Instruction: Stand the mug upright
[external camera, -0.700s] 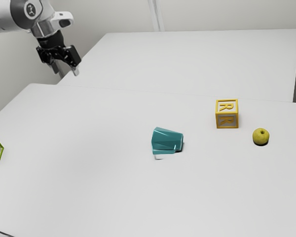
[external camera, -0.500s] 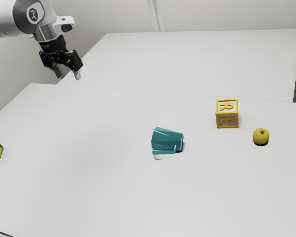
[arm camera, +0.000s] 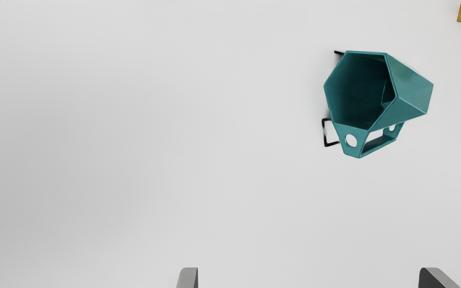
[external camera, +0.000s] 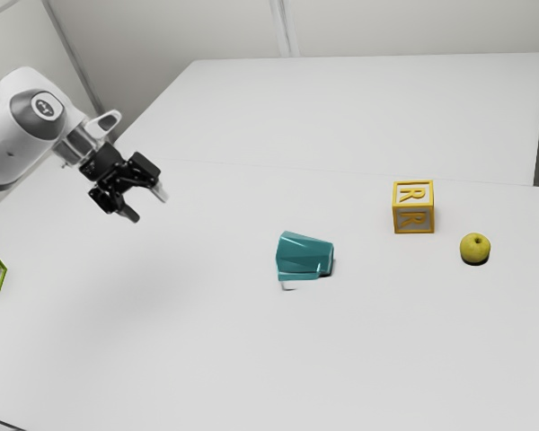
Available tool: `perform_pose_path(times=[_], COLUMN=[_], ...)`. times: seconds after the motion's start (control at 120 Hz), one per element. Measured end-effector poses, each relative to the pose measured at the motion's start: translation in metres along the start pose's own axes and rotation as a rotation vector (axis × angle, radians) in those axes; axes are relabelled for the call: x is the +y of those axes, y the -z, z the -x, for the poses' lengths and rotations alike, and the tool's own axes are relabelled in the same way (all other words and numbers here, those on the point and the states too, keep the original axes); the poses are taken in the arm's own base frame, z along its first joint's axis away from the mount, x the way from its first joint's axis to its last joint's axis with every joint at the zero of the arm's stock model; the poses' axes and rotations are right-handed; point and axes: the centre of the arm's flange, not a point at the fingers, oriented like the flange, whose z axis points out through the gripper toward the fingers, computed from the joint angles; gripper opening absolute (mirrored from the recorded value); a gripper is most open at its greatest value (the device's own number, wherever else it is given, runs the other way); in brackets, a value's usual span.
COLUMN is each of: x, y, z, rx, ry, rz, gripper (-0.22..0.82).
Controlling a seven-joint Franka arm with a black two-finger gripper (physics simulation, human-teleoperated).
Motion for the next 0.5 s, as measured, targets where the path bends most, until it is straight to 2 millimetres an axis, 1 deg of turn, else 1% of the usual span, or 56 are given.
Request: perform_pose_path(times=[0.058, 0.1, 0.133, 0.192, 0.217, 0.242, 0.267, 0.317, 0.5], x=[-0.006, 0.0, 0.014, 0.052, 0.066, 0.074, 0.078, 0.078, 0.059], y=[-0.01, -0.022, -0.039, -0.077, -0.093, -0.105, -0.113, -0.122, -0.156], z=[-0.007, -0.012, -0.016, -0.017, -0.017, -0.017, -0.017, -0.02, -0.035], rx=[0.019, 0.022, 0.011, -0.027, -0.043, -0.054, -0.059, -0.055, -0.052], ry=[0.026, 0.022, 0.001, -0.055, -0.074, -0.086, -0.092, -0.088, -0.036], rz=[0.029, 0.039, 0.042, 0.046, 0.046, 0.046, 0.046, 0.051, 0.125], gripper=[0.6, 0.61, 0.61, 0.6, 0.6, 0.6, 0.6, 0.6, 0.6])
